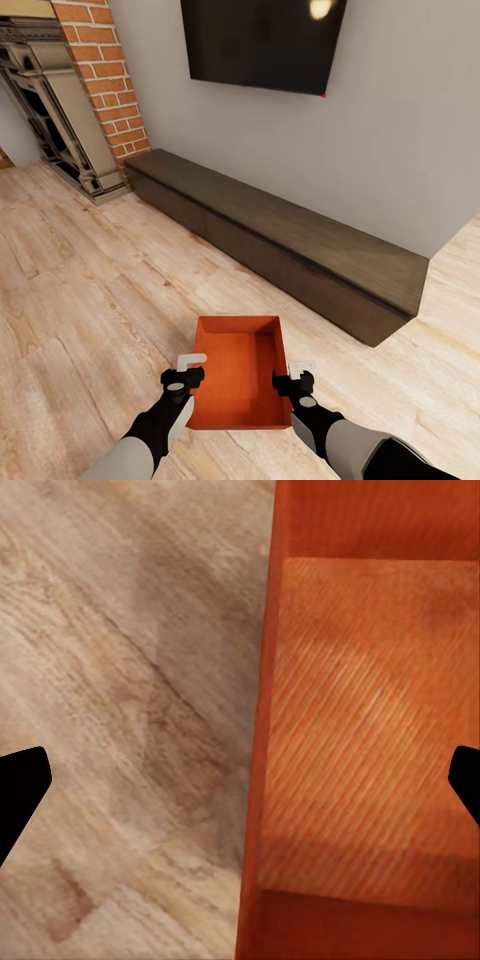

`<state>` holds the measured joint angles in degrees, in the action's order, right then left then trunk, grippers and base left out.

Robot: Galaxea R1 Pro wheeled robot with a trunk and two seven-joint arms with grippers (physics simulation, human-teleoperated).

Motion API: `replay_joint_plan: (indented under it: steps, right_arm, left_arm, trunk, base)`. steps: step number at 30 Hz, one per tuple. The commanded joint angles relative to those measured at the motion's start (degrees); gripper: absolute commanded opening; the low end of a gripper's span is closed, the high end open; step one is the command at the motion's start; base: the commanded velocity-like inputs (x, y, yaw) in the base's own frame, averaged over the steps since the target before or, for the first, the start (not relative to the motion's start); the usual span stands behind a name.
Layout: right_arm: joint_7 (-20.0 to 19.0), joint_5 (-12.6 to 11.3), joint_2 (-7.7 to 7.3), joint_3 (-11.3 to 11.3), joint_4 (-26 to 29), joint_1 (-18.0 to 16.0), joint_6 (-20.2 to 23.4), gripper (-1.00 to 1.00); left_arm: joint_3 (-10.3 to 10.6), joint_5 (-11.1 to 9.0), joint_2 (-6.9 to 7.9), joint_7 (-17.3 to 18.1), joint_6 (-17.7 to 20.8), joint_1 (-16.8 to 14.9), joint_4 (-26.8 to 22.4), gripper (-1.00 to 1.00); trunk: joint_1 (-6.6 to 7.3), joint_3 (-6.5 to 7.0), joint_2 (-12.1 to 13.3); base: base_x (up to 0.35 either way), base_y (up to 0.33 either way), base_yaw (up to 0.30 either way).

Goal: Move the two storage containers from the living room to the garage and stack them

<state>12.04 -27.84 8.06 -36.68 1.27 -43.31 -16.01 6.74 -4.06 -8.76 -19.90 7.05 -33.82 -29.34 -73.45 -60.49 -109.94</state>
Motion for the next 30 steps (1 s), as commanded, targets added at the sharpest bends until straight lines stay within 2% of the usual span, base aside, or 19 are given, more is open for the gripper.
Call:
replay_joint_plan:
  steps: [1,30]
  right_arm:
    - [0.18,-0.46,0.02,-0.5,-0.04,-0.04,-0.12,1.0]
    - [0.0,-0.46,-0.04,-0.44,-0.04,-0.02,-0.16,1.0]
  left_arm:
    - [0.46,-0.42,0.09,-0.49,0.33,-0.01,-0.1,1.0]
    - [0.46,-0.42,0.23,-0.49,0.25,-0.01,-0.19,1.0]
  trunk:
    - [-0.22,-0.22,-0.43]
    - [-6.59,-5.43,-12.06]
  base:
    - [0.0,0.0,0.0]
    - [0.0,0.0,0.0]
